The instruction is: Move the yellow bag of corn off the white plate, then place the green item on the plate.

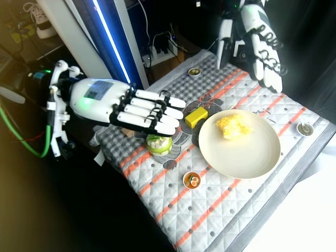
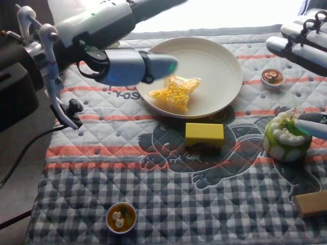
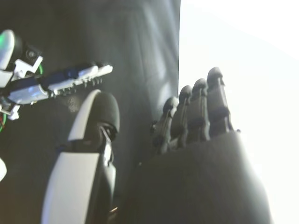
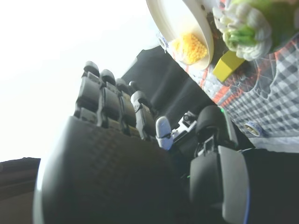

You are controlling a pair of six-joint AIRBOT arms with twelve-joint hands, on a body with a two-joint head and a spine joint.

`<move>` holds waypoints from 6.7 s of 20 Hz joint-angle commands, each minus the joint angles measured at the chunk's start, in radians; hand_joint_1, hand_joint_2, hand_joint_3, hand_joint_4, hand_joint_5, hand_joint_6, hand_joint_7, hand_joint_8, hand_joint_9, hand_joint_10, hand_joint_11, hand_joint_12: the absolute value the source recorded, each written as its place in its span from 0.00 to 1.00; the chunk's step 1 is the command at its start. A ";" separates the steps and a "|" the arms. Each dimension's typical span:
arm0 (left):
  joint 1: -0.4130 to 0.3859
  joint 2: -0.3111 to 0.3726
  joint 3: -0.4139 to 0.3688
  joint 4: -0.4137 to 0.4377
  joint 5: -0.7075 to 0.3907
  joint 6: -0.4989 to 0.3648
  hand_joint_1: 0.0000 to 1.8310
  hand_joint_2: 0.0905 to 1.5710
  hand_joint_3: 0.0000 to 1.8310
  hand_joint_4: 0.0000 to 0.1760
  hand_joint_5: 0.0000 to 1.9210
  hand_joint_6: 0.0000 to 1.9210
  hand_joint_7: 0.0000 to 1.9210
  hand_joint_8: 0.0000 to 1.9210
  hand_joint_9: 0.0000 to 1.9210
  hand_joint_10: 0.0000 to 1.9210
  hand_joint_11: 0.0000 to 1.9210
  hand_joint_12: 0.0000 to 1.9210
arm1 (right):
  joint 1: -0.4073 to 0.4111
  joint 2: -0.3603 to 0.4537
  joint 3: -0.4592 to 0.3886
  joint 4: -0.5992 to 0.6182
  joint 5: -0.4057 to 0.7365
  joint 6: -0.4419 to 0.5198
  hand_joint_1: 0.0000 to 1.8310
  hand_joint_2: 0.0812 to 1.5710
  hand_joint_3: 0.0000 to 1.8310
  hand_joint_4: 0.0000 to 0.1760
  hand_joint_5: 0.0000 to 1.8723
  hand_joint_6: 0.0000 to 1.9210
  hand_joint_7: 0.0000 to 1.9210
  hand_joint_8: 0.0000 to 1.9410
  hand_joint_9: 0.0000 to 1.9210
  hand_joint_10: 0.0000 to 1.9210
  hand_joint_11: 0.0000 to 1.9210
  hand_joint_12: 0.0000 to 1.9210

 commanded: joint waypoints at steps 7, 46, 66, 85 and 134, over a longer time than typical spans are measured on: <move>-0.017 -0.024 0.016 -0.006 -0.068 -0.003 0.36 0.75 0.00 0.20 0.08 0.00 0.06 0.00 0.03 0.07 0.00 0.37 | 0.005 -0.007 -0.006 0.031 0.154 -0.003 0.27 0.76 0.00 0.05 0.00 0.00 0.00 0.00 0.04 0.01 0.00 0.50; -0.089 -0.175 0.208 -0.090 0.138 0.027 0.73 0.69 0.00 0.00 0.40 1.00 0.49 1.00 0.57 1.00 0.65 1.00 | -0.014 -0.025 0.011 0.044 0.155 0.032 0.22 0.82 0.00 0.00 0.00 0.00 0.00 0.00 0.00 0.00 0.00 0.00; 0.333 0.207 -0.193 -0.018 -0.326 -0.177 0.32 0.78 0.00 0.28 0.08 0.00 0.03 0.00 0.00 0.00 0.00 0.27 | -0.030 -0.025 0.011 0.050 0.157 0.078 0.21 0.81 0.00 0.00 0.00 0.00 0.00 0.00 0.01 0.00 0.00 0.15; 0.386 0.292 -0.228 -0.115 -0.690 -0.177 0.36 0.84 0.00 0.00 0.11 0.01 0.05 0.01 0.04 0.01 0.00 0.66 | -0.087 -0.171 0.166 0.026 -0.012 0.280 0.60 0.79 0.01 0.00 0.27 0.65 0.37 0.58 0.30 0.55 0.24 0.86; 0.445 0.236 -0.206 -0.250 -0.939 -0.178 0.08 0.77 0.00 0.43 0.00 0.00 0.00 0.00 0.00 0.00 0.00 0.00 | 0.106 -0.061 0.037 -0.066 0.366 0.175 0.29 0.75 0.00 0.56 0.00 0.00 0.00 0.00 0.00 0.00 0.00 0.00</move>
